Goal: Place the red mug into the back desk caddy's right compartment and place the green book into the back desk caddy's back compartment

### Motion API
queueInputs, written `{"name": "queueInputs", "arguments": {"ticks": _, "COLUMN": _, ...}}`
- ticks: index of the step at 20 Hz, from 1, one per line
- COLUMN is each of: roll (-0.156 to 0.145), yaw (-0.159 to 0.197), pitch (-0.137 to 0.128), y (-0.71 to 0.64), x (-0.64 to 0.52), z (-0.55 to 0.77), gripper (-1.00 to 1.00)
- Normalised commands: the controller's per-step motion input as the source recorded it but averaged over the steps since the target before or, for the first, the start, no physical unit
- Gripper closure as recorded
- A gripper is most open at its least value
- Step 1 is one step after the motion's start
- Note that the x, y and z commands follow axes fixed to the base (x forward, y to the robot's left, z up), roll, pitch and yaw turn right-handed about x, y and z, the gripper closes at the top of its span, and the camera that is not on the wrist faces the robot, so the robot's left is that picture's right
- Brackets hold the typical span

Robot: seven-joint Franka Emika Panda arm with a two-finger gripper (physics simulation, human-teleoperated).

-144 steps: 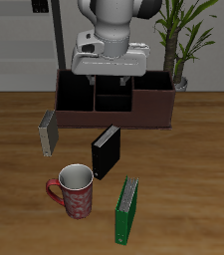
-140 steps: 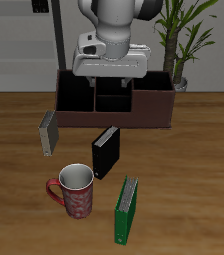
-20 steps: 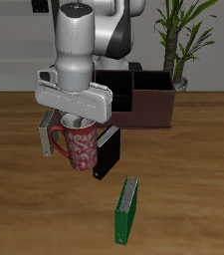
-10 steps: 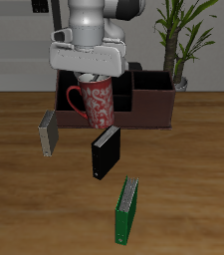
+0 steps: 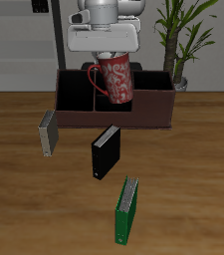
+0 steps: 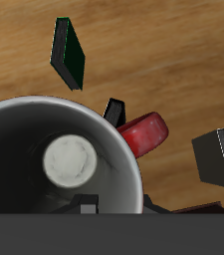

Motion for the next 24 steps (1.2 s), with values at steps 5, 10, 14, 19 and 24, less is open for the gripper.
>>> {"name": "queueInputs", "arguments": {"ticks": 5, "roll": 0.032, "yaw": 0.051, "pitch": -0.021, "y": 0.39, "x": -0.51, "z": 0.07, "gripper": 1.00}}
{"name": "queueInputs", "arguments": {"ticks": 10, "roll": 0.046, "yaw": 0.032, "pitch": -0.002, "y": 0.32, "x": -0.45, "z": 0.03, "gripper": 1.00}}
{"name": "queueInputs", "arguments": {"ticks": 14, "roll": 0.035, "yaw": 0.019, "pitch": -0.026, "y": 0.16, "x": -0.41, "z": 0.03, "gripper": 1.00}}
{"name": "queueInputs", "arguments": {"ticks": 19, "roll": 0.052, "yaw": 0.023, "pitch": -0.015, "y": 0.14, "x": -0.60, "z": -0.14, "gripper": 1.00}}
{"name": "queueInputs", "arguments": {"ticks": 24, "roll": 0.015, "yaw": 0.017, "pitch": 0.025, "y": -0.01, "x": -0.18, "z": -0.17, "gripper": 1.00}}
